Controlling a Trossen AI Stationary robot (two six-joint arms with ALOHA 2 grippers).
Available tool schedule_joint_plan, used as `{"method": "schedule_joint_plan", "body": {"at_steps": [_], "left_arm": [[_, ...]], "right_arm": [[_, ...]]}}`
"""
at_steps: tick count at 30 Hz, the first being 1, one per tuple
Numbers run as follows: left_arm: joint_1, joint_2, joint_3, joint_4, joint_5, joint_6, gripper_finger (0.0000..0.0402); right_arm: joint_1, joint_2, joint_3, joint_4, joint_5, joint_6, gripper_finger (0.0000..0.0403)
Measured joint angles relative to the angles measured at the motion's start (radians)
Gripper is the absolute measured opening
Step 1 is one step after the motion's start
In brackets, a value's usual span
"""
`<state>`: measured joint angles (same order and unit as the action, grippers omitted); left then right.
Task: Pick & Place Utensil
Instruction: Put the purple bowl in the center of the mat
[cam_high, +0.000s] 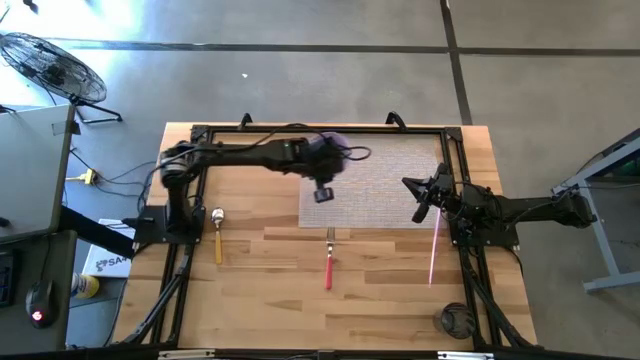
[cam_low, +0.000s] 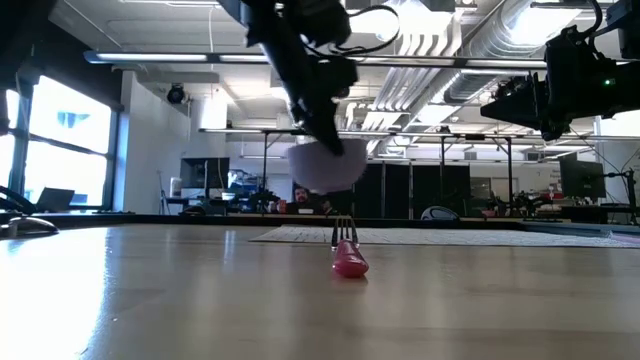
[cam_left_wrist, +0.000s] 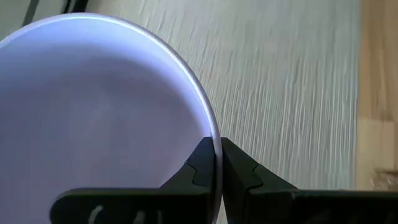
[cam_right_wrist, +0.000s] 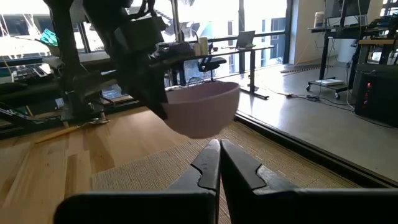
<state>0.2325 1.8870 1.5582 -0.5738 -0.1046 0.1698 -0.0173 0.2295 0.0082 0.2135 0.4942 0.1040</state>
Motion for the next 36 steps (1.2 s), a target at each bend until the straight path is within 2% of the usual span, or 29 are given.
{"method": "schedule_joint_plan", "body": {"at_steps": [5,9,18,22,27,36], "left_arm": [[-0.011,0.116,0.108,0.052,0.054,0.186,0.0001],[-0.035,0.197,0.199,0.016,0.062,0.286,0.0001],[-0.057,0.356,0.429,-0.061,0.045,0.324,0.0001],[-0.05,0.393,0.451,-0.062,0.046,0.323,0.0005],[-0.049,0.43,0.453,0.018,0.046,0.323,0.0019],[-0.05,0.443,0.453,0.009,0.069,0.271,0.0008]], "right_arm": [[0.0,0.0,0.0,0.0,0.0,0.0,0.0005],[0.0,0.0,0.0,0.0,0.0,0.0,0.0005],[0.0,0.001,0.0,-0.003,0.002,0.0,0.0005],[0.0,0.006,0.0,-0.004,0.004,0.0,0.0005],[0.0,0.012,0.0,-0.007,0.004,0.0,0.0005],[0.0,0.013,0.0,-0.007,0.004,0.0,0.0005]]}}
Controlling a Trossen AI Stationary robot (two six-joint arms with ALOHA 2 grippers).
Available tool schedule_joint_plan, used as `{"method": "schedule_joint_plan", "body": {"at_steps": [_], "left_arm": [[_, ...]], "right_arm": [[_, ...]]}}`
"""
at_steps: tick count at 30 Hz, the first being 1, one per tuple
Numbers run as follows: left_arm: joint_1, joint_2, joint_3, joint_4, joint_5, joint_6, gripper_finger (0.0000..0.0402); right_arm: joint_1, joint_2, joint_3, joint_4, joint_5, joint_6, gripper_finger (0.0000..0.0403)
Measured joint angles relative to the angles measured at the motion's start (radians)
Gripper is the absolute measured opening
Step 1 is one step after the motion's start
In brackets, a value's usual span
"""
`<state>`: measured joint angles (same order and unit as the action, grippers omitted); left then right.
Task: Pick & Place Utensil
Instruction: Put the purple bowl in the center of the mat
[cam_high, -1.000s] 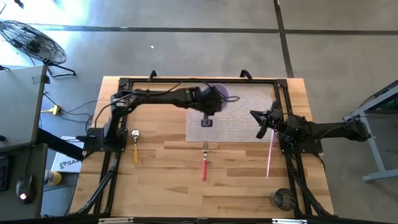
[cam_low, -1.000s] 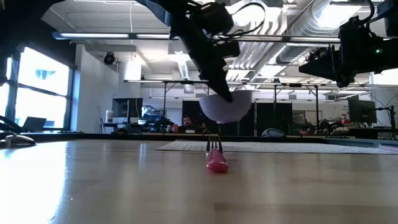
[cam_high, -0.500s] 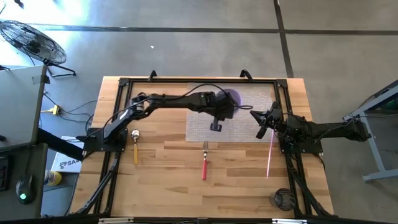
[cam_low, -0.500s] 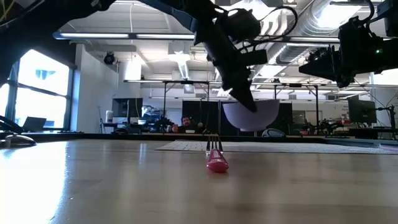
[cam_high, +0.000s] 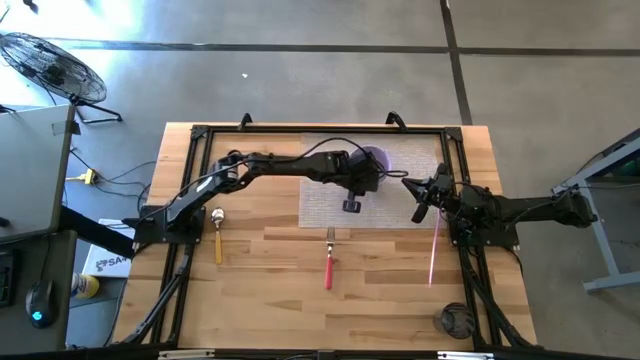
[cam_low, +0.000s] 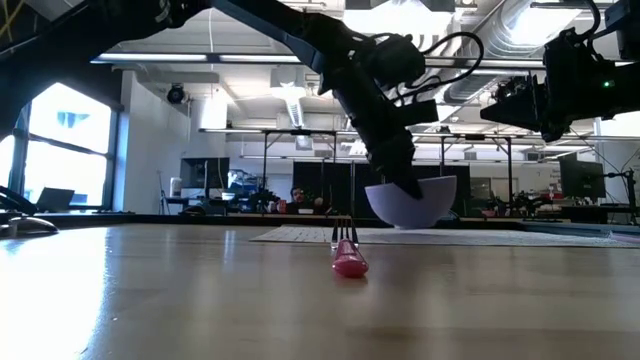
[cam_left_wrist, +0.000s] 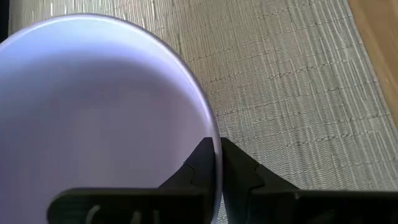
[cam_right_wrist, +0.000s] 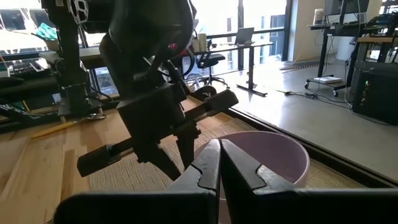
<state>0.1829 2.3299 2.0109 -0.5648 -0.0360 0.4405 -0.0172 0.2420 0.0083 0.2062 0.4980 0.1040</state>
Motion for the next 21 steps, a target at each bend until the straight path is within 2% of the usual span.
{"method": "schedule_joint_plan", "body": {"at_steps": [15,21], "left_arm": [[-0.001,-0.003,0.01,0.017,-0.04,-0.037,0.0078],[-0.019,-0.005,0.059,0.0,-0.098,-0.044,0.014]], "right_arm": [[0.0,0.0,0.0,0.0,0.0,0.0,0.0005],[0.0,0.0,0.0,0.0,0.0,0.0,0.0005]]}}
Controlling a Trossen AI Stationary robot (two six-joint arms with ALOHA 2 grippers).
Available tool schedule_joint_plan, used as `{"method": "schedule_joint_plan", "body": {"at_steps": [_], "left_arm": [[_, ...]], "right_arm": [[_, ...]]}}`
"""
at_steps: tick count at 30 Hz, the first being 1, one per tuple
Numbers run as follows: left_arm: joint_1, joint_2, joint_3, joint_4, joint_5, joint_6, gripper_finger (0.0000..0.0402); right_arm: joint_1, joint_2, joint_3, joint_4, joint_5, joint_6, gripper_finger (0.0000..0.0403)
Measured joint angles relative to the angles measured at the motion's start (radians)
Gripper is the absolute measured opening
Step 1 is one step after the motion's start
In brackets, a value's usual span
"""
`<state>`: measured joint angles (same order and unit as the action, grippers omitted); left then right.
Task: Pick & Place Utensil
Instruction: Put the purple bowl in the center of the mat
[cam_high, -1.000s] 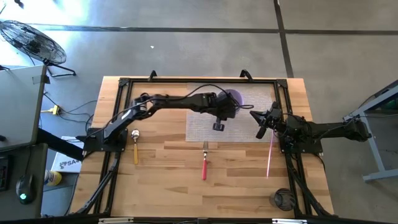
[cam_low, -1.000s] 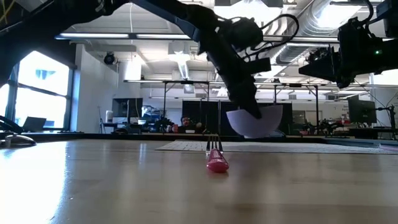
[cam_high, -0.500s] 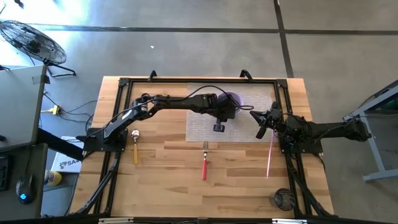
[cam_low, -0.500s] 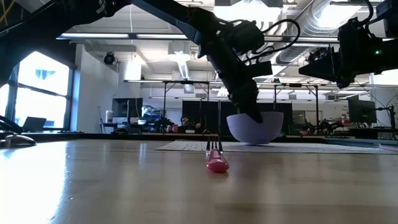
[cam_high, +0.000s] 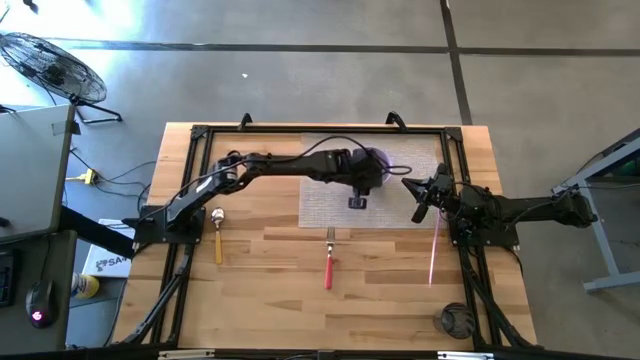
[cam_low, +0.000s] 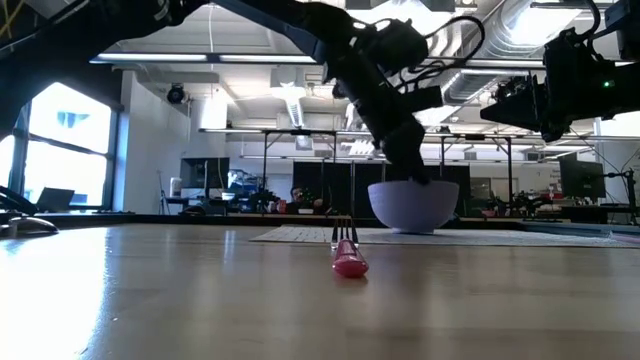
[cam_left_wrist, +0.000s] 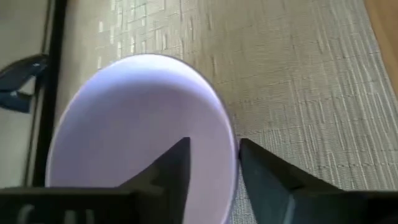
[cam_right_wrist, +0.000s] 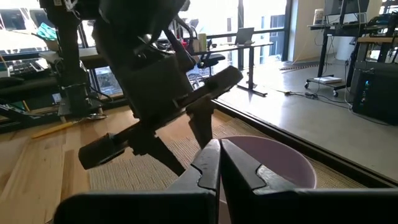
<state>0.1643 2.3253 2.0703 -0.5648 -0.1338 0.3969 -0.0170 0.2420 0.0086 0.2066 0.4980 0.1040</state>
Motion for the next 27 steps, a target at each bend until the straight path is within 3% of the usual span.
{"method": "schedule_joint_plan", "body": {"at_steps": [4,7,12,16,22,27], "left_arm": [[-0.022,0.0,0.079,-0.087,-0.066,-0.026,0.0192],[-0.037,0.0,0.168,-0.275,-0.135,-0.035,0.0213],[-0.044,0.0,0.287,-0.64,-0.256,-0.067,0.0206],[0.002,-0.001,0.266,-0.781,-0.256,-0.152,0.0185],[0.089,0.0,0.137,-0.676,-0.194,-0.223,0.0152],[0.132,0.001,0.034,-0.466,-0.077,-0.229,0.0133]], "right_arm": [[0.0,0.0,0.0,0.0,0.0,0.0,0.0005],[0.0,0.0,0.0,0.0,0.0,0.0,0.0005],[0.0,0.0,0.0,0.0,0.0,0.0,0.0005],[0.0,0.0,0.0,0.0,0.0,0.0,0.0005],[0.0,0.0,0.0,0.0,0.0,0.0,0.0005],[0.0,0.0,0.0,0.0,0.0,0.0,0.0005]]}}
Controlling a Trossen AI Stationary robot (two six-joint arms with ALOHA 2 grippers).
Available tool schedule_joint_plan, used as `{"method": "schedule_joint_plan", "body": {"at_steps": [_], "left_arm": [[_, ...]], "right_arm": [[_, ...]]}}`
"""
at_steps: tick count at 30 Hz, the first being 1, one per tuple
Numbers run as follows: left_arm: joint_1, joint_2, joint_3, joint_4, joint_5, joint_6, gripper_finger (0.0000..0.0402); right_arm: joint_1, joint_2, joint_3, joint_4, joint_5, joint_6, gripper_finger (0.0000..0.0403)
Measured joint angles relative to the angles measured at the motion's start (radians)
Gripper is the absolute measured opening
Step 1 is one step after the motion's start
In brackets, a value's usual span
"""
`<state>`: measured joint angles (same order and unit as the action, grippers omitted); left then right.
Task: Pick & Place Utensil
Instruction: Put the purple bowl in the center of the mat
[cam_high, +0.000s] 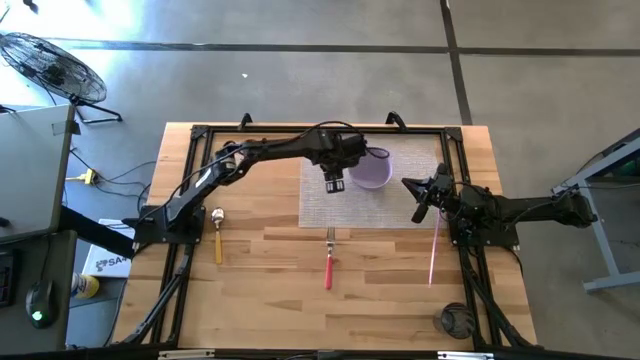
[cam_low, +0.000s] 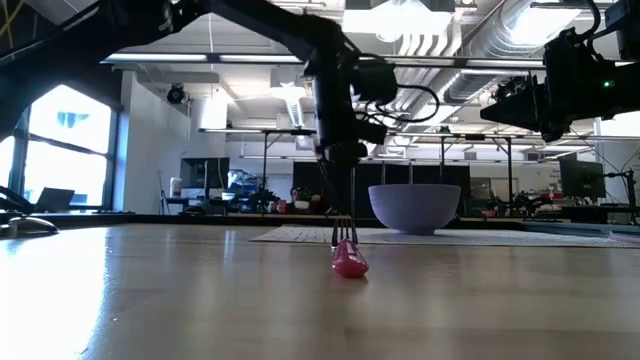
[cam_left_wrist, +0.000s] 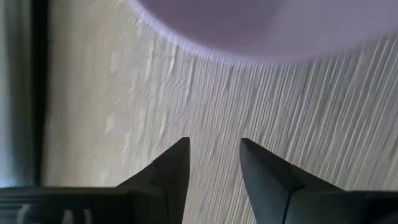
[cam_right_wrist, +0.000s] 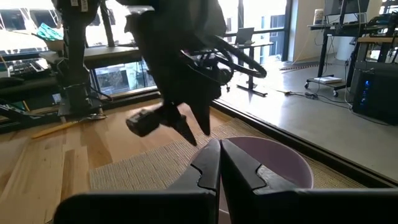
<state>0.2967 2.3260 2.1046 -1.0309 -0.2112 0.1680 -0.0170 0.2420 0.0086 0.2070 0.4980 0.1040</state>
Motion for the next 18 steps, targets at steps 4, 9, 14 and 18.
{"method": "schedule_joint_plan", "body": {"at_steps": [4,9,14,18], "left_arm": [[-0.001,0.0,-0.048,0.122,0.068,0.003,0.0129],[-0.013,0.0,-0.052,0.172,0.107,0.007,0.0129],[-0.015,0.0,-0.052,0.249,0.154,0.005,0.0129],[-0.015,0.0,-0.052,0.278,0.155,-0.016,0.0129]], "right_arm": [[0.0,0.0,0.0,0.0,0.0,0.0,0.0005],[0.0,0.0,0.0,0.0,0.0,0.0,0.0005],[0.0,0.0,0.0,0.0,0.0,0.0,0.0005],[0.0,0.0,0.0,0.0,0.0,0.0,0.0005]]}}
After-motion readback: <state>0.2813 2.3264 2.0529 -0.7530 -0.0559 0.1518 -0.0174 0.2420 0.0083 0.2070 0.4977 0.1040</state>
